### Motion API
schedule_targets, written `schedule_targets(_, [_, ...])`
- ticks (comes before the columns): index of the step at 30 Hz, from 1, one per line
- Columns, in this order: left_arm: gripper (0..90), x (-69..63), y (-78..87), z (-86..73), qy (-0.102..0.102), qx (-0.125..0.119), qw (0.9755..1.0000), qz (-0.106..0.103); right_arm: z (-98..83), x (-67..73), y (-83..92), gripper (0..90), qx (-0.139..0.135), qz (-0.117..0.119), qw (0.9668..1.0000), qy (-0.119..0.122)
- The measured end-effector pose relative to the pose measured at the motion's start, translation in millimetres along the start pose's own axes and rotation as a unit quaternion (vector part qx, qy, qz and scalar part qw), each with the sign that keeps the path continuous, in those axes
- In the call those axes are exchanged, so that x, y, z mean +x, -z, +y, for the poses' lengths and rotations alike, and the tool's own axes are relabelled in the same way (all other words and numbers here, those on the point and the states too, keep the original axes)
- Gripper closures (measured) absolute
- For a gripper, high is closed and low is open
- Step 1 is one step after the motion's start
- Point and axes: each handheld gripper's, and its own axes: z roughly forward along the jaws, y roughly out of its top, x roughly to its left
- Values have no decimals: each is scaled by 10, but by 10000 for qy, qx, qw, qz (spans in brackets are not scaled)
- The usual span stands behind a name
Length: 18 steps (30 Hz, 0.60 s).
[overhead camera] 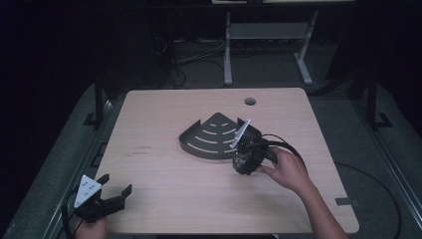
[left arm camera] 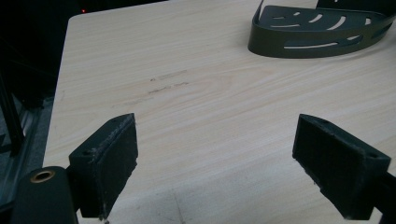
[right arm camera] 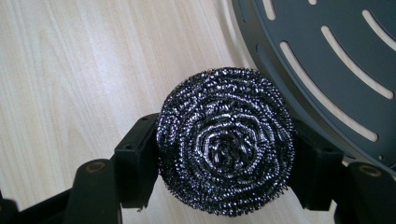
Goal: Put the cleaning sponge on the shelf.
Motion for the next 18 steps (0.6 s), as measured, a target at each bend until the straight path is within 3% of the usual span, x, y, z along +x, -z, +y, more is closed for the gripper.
schedule_targets(8, [134, -5, -7, 1, 28, 1, 10000, -9, -16, -76, 2, 337, 32, 30, 10000, -89])
schedule_targets(18, [134, -2, -5, 2, 27, 0, 10000, -8, 136, -157, 63, 337, 101, -90, 9999, 22])
